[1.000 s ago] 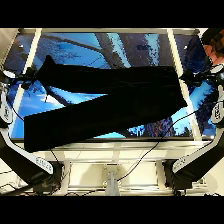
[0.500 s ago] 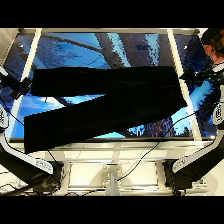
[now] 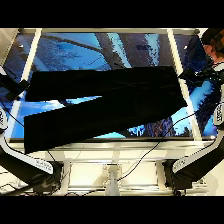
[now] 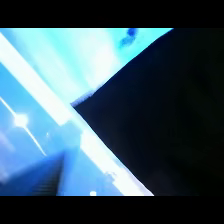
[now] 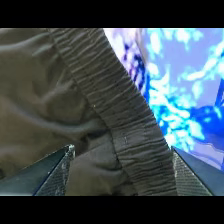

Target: Fold the clothes and pants, and hang the long-sleeved shirts on hangers.

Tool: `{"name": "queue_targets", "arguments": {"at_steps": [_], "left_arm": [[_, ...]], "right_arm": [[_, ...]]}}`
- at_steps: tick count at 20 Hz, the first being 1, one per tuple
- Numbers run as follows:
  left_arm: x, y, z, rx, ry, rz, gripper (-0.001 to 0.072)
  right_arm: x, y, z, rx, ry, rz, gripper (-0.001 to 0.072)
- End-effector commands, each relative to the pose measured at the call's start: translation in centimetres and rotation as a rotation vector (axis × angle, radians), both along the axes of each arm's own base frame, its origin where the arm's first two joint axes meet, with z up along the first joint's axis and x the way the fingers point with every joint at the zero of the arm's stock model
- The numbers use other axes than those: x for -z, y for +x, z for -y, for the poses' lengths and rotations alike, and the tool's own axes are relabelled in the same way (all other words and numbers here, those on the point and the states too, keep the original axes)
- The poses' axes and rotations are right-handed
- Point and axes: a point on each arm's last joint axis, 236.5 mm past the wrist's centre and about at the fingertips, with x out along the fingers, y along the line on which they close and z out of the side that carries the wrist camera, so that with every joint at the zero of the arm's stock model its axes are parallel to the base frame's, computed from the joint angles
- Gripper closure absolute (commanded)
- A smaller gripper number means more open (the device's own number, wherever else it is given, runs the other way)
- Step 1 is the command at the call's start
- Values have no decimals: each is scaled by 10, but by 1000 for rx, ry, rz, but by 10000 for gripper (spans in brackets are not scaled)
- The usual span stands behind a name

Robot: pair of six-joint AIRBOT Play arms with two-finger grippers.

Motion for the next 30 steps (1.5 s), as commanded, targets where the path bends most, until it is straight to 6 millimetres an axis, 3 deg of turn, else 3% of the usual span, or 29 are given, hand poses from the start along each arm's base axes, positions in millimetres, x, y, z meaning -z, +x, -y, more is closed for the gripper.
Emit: {"name": "queue_targets", "arguments": {"at_steps": [1, 2, 4, 5, 7, 8, 12, 14, 16, 18, 19, 20, 23, 26, 30], "left_arm": [[-11, -3, -1, 48, 15, -3, 11], [-21, -5, -1, 76, 27, 0, 38], [-44, -25, -6, 161, 66, -56, 345], [-55, -43, -10, 227, 89, -123, 406], [-73, -77, -11, 432, 90, -264, 415], [-81, -89, -10, 506, 73, -298, 483], [-118, -83, -1, 536, 65, -17, 495], [-126, -98, -1, 518, 87, 62, 494], [-107, -131, -1, 535, 61, 22, 486], [-74, -163, 5, 526, -26, -34, 458], [-57, -173, 8, 514, -67, -43, 336], [-42, -176, 10, 483, -89, -21, 202], [-15, -168, 3, 429, -50, 59, 190], [-2, -158, -9, 413, 19, 98, 190], [28, -154, 1, 385, -72, 92, 185]], "right_arm": [[0, -9, -1, -21, -8, -34, 18], [-2, -14, 3, -30, -32, -48, 23], [-8, -23, 15, -44, -103, -70, 23], [-13, -27, 20, -51, -135, -78, 23], [-24, -38, 29, -66, -196, -100, 23], [-30, -44, 33, -76, -226, -114, 23], [-48, -67, 46, -110, -308, -168, 23], [-51, -69, 48, -101, -299, -165, 23], [-49, -75, 43, -110, -280, -190, 23], [-48, -81, 38, -121, -257, -214, 23], [-47, -85, 36, -126, -248, -229, 23], [-47, -86, 35, -128, -246, -235, 24], [-47, -89, 34, -132, -239, -245, 23], [-47, -90, 33, -132, -236, -250, 24], [-46, -94, 31, -130, -224, -266, 24]]}}
